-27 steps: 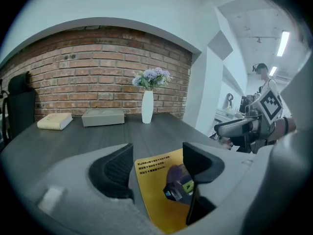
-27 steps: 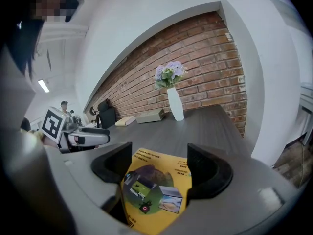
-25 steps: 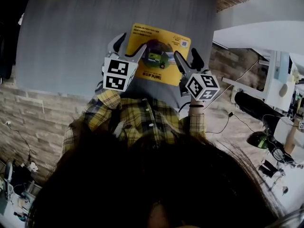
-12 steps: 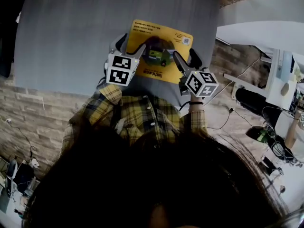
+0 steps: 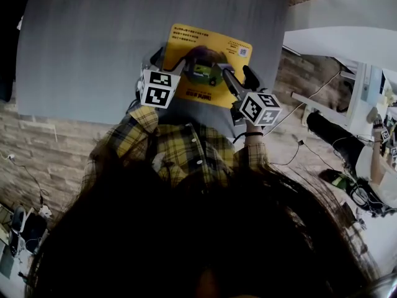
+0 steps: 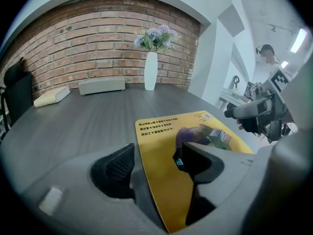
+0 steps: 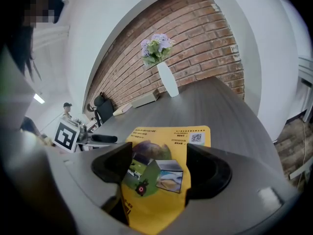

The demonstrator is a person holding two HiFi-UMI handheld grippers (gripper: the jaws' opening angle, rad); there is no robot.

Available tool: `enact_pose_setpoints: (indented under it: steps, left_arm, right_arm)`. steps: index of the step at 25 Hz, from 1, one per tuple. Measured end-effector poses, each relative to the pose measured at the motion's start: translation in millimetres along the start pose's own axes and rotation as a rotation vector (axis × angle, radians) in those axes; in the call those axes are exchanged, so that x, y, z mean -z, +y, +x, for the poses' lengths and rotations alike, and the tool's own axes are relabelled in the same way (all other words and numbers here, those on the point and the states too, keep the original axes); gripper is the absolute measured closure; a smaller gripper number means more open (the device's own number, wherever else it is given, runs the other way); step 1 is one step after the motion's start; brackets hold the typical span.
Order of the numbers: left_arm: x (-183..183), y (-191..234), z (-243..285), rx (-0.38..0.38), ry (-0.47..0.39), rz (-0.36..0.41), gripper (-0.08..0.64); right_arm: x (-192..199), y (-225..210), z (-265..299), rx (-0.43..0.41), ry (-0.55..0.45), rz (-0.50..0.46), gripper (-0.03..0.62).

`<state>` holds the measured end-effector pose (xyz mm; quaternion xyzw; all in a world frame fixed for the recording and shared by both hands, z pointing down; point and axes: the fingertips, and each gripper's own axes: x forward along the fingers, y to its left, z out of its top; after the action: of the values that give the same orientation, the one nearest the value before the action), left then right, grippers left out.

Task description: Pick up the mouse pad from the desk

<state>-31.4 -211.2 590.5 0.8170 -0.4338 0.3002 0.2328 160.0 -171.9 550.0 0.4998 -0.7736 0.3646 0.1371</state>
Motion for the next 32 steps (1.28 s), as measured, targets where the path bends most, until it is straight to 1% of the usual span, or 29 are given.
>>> enact_pose_setpoints:
  steps: [6,9,13,20,24,27,32]
  left_arm:
    - [9.3,1.8,7.5,-0.011,0.027,0.001,0.255]
    - [14.1,1.9,12.4,-0.015,0.027,0.01,0.256]
    - [21.0,1.9,15.5,-0.022,0.052,0.014,0.259]
    - [22.9,0.9,16.0,-0.029,0.059,0.019,0.255]
    - [22.1,-1.5,16.7,-0.029,0.052,0.04,0.259]
    - [23.8,-3.7,16.0,-0.036,0.053,0.057,0.274]
    - [22.9,-8.0,14.9,-0.048,0.022,0.095,0.302]
  right_arm:
    - [8.7,0.0,3.7,-0.015,0.019,0.017,0.262]
    - [10.5,-0.6,4.0,-0.02,0.017,0.036,0.262]
    - [9.6,-1.3,3.4,-0.024,0.011,0.057,0.262]
    - [9.2,-3.9,3.0,-0.033,0.01,0.094,0.264]
    - [11.6,-10.7,3.0,-0.025,0.024,0.158,0.262]
    - [14.8,-18.2,2.7,-0.02,0.035,0.237,0.262]
    - [20.1,-28.9,-0.9,-0.03,0.056,0.371,0.262]
